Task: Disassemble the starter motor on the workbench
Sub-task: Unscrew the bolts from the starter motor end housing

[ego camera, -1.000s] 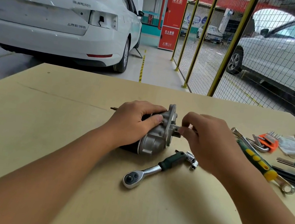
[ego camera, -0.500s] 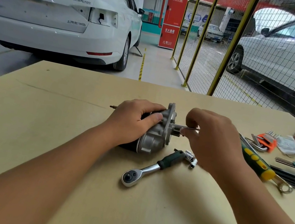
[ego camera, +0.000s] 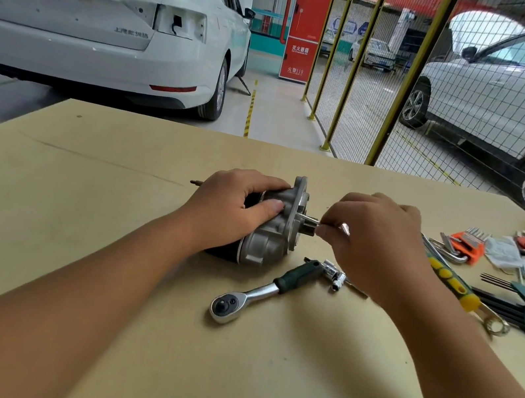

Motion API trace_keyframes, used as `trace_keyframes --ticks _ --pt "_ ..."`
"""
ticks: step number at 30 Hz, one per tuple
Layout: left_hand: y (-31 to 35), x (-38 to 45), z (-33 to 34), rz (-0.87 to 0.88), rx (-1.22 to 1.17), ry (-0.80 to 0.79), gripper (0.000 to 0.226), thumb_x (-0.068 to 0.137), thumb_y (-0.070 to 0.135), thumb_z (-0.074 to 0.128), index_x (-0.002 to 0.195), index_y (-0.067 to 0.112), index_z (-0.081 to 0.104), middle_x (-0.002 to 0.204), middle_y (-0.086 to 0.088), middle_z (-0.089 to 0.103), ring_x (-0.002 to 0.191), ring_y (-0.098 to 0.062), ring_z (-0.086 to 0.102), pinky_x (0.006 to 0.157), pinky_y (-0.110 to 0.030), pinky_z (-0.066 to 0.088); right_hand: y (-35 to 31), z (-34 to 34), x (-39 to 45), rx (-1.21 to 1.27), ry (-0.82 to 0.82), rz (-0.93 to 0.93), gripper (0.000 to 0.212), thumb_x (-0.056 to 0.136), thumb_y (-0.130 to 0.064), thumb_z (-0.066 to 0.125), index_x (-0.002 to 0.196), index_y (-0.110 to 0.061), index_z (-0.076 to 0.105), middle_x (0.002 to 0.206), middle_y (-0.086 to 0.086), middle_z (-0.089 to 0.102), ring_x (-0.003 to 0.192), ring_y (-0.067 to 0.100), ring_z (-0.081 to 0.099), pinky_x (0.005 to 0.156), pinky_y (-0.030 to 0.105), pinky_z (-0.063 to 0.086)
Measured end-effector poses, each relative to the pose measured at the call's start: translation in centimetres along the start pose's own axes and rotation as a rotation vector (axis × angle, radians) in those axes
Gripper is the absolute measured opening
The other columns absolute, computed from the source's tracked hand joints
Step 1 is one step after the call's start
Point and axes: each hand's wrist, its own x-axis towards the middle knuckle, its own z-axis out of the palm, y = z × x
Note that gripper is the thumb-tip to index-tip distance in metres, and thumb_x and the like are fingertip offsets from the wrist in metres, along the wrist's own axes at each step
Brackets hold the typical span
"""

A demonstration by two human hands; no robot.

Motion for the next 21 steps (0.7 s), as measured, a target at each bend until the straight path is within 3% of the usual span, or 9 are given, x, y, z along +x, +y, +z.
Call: trace_keyframes --ticks 2,6,12,15,18,21 --pt "0.0 0.0 0.0 -0.001 -0.003 0.002 0.048 0.088 0.047 0.058 0.132 0.031 0.069 0.123 0.013 0.072 0.116 -0.012 0.064 0.104 -0.043 0.050 -0.2 -0.1 0.0 0.015 0.016 0.021 0.008 0.091 -0.040 0.070 0.087 -0.034 0.071 0.089 -0.016 0.062 0.090 0.018 0.055 0.081 0.040 0.034" --pt "0.0 0.0 0.1 -0.004 -0.020 0.009 0.045 0.091 0.047 0.057 0.131 0.031 0.070 0.123 0.014 0.072 0.115 -0.009 0.063 0.105 -0.043 0.050 -0.2 -0.1 0.0 0.222 -0.012 0.015 0.008 0.090 -0.027 0.074 0.089 -0.020 0.071 0.086 -0.005 0.064 0.082 0.021 0.059 0.075 0.042 0.052" --pt "-0.3 0.1 0.4 -0.008 -0.047 0.017 0.044 0.089 0.048 0.057 0.129 0.033 0.071 0.118 0.016 0.072 0.113 -0.007 0.063 0.103 -0.041 0.051 0.0 0.5 0.2 0.242 -0.013 0.023 0.018 0.098 -0.024 0.062 0.098 -0.014 0.078 0.092 0.000 0.055 0.079 0.016 0.050 0.069 0.029 0.032" --pt "-0.4 0.2 0.3 -0.005 -0.058 0.005 0.045 0.088 0.048 0.059 0.129 0.034 0.071 0.117 0.017 0.072 0.112 -0.005 0.063 0.103 -0.039 0.051 0.1 0.5 0.3 0.166 -0.029 0.013 0.022 0.098 -0.028 0.060 0.098 -0.014 0.076 0.095 -0.003 0.054 0.080 0.020 0.054 0.075 0.035 0.042" --pt "-0.5 0.2 0.2 0.002 -0.043 -0.002 0.045 0.088 0.048 0.060 0.130 0.034 0.070 0.118 0.017 0.072 0.113 -0.005 0.063 0.103 -0.039 0.051 -0.4 -0.1 0.4 -0.002 -0.012 -0.007 0.031 0.095 -0.042 0.047 0.097 -0.027 0.074 0.098 -0.012 0.055 0.079 0.016 0.057 0.083 0.040 0.039" --pt "-1.1 0.2 -0.2 -0.002 -0.017 -0.015 0.045 0.089 0.049 0.059 0.130 0.035 0.069 0.121 0.017 0.071 0.115 -0.005 0.063 0.104 -0.040 0.051 -1.2 -0.4 0.7 0.036 0.023 -0.021 0.036 0.090 -0.042 0.046 0.093 -0.021 0.076 0.096 -0.009 0.059 0.070 0.018 0.059 0.076 0.046 0.051"
